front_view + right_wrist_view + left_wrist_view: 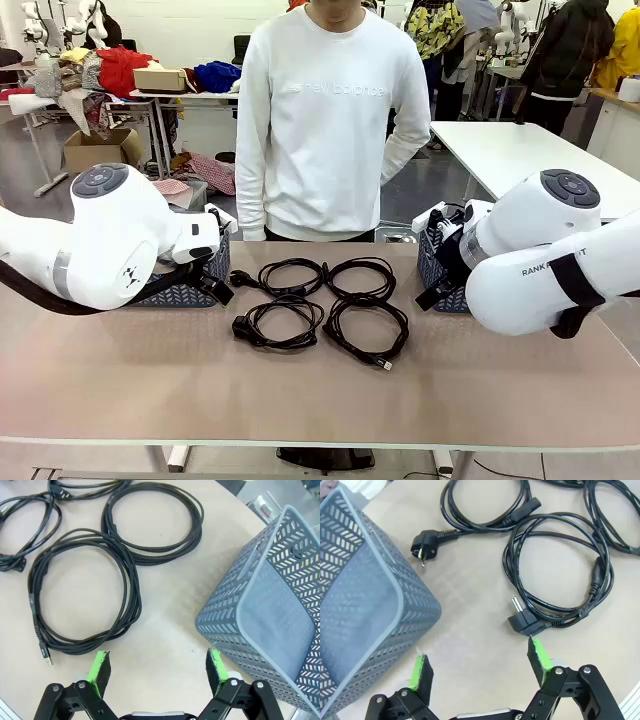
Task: Organize the cables according to human instructions.
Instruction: Pick up a bundle of cables and place it in the basket indicated by the human.
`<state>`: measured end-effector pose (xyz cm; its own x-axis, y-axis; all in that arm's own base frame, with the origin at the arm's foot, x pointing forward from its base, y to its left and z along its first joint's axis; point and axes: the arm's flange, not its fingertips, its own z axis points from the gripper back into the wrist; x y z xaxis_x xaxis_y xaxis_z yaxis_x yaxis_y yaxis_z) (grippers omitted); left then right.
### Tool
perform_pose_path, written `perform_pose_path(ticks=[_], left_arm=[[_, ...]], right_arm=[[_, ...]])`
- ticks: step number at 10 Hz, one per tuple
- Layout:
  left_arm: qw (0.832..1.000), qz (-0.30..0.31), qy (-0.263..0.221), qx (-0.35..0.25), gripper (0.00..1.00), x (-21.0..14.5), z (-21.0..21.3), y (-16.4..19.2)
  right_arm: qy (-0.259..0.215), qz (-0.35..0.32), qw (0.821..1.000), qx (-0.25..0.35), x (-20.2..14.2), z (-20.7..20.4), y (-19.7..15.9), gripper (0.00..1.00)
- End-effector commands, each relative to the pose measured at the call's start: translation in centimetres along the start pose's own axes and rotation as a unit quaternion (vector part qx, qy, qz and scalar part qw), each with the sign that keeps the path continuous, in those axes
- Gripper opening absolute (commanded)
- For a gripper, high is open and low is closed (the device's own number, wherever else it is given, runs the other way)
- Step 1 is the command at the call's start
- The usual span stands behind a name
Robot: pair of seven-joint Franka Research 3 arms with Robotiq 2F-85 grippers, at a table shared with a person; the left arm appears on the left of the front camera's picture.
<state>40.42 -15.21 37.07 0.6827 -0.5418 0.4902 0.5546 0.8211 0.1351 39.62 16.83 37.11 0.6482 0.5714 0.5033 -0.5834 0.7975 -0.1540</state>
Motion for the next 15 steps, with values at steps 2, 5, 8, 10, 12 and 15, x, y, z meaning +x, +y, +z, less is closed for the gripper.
perform_pose_path(ticks=[2,5,8,10,12,15], left_arm=[[1.000,0.000,0.000,0.000,1.00,0.0,0.0,0.0],[1.000,0.000,0.000,0.000,1.00,0.0,0.0,0.0],[1.000,0.000,0.000,0.000,1.00,0.0,0.0,0.0],[1.000,0.000,0.000,0.000,1.00,0.0,0.0,0.0],[1.000,0.000,0.000,0.000,1.00,0.0,0.0,0.0],[1.000,-0.014,-0.008,0.004,1.00,0.9,1.7,0.6]], right_arm=[[0.000,0.000,1.000,0.000,0.0,0.0,0.0,1.00],[0.000,0.000,1.000,0.000,0.0,0.0,0.0,1.00],[0.000,0.000,1.000,0.000,0.0,0.0,0.0,1.00],[0.000,0.000,1.000,0.000,0.0,0.0,0.0,1.00],[0.000,0.000,1.000,0.000,0.0,0.0,0.0,1.00],[-0.018,0.005,1.000,0.023,0.5,0.8,-1.0,1.00]])
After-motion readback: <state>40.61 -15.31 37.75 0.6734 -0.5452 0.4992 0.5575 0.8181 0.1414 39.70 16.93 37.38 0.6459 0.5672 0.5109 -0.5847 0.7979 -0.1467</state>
